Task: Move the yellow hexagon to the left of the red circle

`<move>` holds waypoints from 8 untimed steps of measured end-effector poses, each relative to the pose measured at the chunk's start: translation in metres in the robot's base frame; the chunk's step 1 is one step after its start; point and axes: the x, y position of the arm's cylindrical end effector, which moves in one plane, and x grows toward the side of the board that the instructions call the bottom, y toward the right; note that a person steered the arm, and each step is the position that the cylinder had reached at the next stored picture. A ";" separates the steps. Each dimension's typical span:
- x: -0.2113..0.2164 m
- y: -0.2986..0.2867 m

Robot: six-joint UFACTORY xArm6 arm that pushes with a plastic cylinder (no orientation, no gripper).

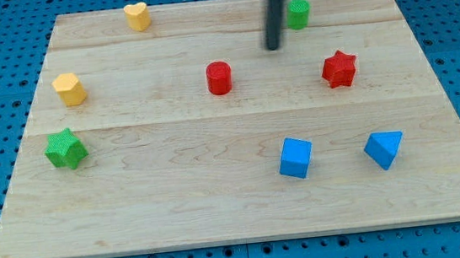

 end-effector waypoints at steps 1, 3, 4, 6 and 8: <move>-0.009 -0.141; 0.040 -0.317; 0.080 -0.289; 0.059 -0.260; 0.032 -0.255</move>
